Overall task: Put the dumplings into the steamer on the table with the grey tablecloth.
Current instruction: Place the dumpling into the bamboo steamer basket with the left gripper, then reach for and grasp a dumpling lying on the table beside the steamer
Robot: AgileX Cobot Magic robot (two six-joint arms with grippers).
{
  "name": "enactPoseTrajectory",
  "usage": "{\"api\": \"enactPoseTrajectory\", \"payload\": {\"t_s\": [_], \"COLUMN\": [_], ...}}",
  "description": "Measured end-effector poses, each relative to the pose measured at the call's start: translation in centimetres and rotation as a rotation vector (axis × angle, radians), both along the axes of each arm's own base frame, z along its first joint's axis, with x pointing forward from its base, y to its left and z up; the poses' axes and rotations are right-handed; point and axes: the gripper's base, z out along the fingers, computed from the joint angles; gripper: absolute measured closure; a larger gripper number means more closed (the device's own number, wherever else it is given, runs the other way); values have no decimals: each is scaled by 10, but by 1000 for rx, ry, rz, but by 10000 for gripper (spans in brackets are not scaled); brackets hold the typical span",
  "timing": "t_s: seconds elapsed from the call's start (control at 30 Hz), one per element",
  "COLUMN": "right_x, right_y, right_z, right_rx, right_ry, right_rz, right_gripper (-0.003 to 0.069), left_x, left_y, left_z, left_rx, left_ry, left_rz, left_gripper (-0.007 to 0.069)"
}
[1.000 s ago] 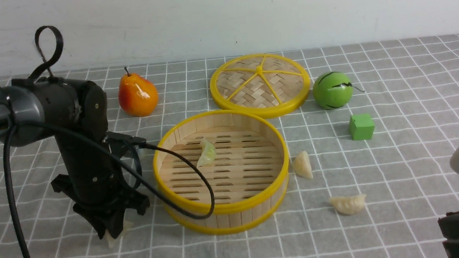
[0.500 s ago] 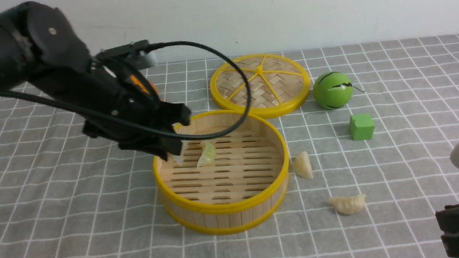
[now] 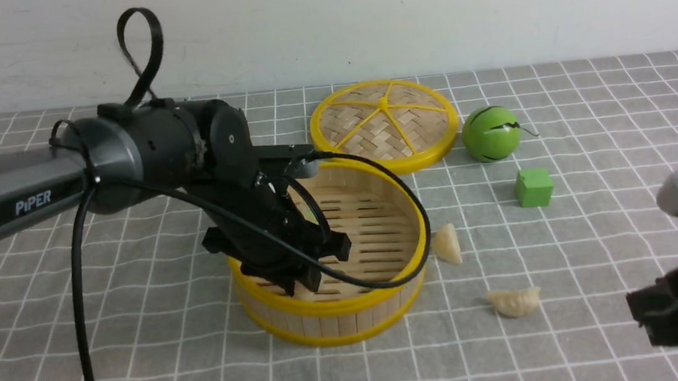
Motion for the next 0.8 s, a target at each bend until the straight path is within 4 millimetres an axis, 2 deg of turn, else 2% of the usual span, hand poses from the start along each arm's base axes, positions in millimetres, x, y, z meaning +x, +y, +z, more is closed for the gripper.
{"api": "enactPoseTrajectory", "payload": {"t_s": [0.13, 0.2, 0.23, 0.3, 0.4, 0.5, 0.53, 0.63, 0.7, 0.8], "right_x": [31, 47, 61, 95, 130, 173, 185, 210, 222, 231], "right_y": [13, 18, 23, 34, 45, 60, 63, 71, 75, 78], "right_z": [12, 14, 13, 7, -8, -35, -44, -66, -78, -90], "right_rx": [25, 25, 26, 23, 19, 20, 16, 9, 6, 10], "right_ry": [63, 80, 97, 133, 175, 228, 239, 263, 274, 285], "right_rz": [4, 5, 4, 2, -2, -8, -9, -11, -12, -17], "right_gripper": [224, 202, 188, 184, 190, 200, 202, 206, 206, 211], "left_x": [3, 3, 0, -11, -31, -68, -80, -112, -131, -150], "left_y": [-1, 0, 3, 10, 20, 38, 45, 63, 75, 90], "left_z": [26, 39, 52, 84, 121, 167, 176, 189, 186, 176], "left_rx": [29, 40, 56, 61, 44, 0, -9, 0, 33, 80], "left_ry": [31, 32, 42, 13, -40, -134, -158, -205, -220, -229], "left_rz": [-13, -13, -12, -11, -2, 2, 3, 7, 12, 36], "left_gripper": [193, 181, 185, 231, 333, 476, 516, 600, 638, 638]}}
